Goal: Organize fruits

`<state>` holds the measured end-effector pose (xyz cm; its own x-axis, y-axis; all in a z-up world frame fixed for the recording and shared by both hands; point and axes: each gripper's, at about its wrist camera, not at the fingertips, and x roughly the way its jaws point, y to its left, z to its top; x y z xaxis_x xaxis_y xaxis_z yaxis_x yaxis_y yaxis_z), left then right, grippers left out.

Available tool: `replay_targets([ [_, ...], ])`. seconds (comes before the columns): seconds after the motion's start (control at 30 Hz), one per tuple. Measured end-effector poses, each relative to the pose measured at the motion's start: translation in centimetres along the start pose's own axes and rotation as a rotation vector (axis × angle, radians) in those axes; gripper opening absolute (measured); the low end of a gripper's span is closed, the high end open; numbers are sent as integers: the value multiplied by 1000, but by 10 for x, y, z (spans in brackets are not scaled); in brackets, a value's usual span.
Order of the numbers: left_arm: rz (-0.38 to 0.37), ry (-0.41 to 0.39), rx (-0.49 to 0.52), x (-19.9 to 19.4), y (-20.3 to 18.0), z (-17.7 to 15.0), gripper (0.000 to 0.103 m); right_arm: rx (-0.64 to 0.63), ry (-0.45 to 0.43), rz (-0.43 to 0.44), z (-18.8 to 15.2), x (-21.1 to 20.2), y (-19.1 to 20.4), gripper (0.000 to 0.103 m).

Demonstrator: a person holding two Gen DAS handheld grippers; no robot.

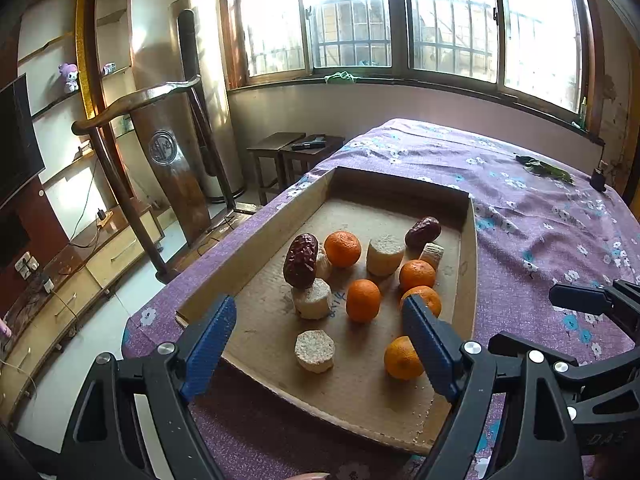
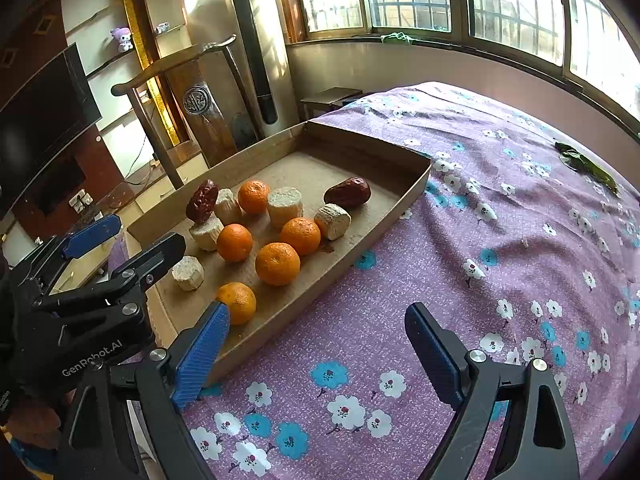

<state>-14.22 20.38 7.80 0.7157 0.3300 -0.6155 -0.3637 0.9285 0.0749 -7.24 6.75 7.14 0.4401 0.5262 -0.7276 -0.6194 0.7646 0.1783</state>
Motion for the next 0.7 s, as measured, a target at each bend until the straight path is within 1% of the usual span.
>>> replay_targets([
  [0.27,8,10,2,1,0,0,84,10,6,6,-1,2,-3,93],
  [0.5,7,14,25,5,-7,1,84,21,12,9,-4,4,-9,93],
  [0.6,-5,23,35,7,-16,2,84,38,10,4,-7,1,-17,93],
  [0.7,-40,28,43,6,-31,6,84,54,-3,-14,-10,-8,-29,93],
])
